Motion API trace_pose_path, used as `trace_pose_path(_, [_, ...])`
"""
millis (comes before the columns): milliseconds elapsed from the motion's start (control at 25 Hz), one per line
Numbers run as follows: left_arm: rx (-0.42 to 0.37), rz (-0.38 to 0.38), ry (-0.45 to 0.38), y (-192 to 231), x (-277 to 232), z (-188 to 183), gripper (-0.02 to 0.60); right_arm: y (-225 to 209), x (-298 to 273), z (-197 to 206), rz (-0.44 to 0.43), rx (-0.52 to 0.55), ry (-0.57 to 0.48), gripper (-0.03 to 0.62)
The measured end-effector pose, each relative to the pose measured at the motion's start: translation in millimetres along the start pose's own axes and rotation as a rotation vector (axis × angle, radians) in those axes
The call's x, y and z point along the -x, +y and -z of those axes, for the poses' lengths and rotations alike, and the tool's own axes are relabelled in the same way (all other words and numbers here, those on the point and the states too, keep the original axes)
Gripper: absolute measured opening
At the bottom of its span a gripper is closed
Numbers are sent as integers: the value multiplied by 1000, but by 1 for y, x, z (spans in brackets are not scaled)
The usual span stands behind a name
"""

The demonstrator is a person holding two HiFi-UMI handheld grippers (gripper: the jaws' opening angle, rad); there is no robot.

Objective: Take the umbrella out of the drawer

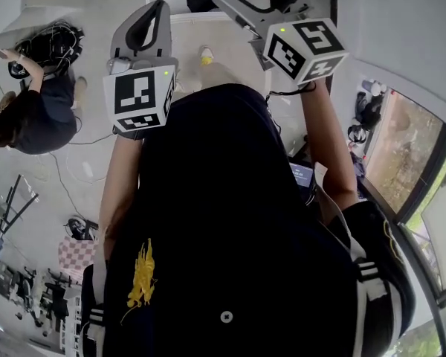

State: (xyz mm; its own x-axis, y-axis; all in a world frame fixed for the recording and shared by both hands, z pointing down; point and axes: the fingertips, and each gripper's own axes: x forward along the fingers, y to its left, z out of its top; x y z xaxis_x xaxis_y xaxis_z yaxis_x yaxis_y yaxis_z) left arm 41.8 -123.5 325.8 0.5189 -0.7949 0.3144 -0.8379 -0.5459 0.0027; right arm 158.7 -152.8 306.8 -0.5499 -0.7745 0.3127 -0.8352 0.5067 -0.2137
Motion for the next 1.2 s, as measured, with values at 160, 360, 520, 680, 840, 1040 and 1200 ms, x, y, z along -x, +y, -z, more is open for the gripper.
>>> trace_pose_path(160, [45, -75, -18, 4, -29, -25, 20, -33, -2, 0, -24, -26, 16, 448])
trace_pose_path(360, [-21, -68, 45, -5, -50, -18, 20, -62, -7, 10, -29, -79, 22, 448])
trace_pose_path(520, [-25, -86, 84, -5, -59, -9, 20, -84, -9, 17, -30, -112, 25, 448])
trace_pose_path(680, [-11, -94, 121, 1, -74, 8, 20, -104, -8, 40, -11, -138, 78, 448])
trace_pose_path(840, [4, -91, 130, 15, -78, 26, 20, -100, -15, 69, 5, -143, 135, 448])
trace_pose_path(1040, [40, -81, 150, 34, -88, 55, 20, -92, -45, 104, 9, -102, 227, 448])
trace_pose_path(1200, [68, -104, 139, 59, -96, 68, 20, -93, -74, 117, 6, -79, 247, 448])
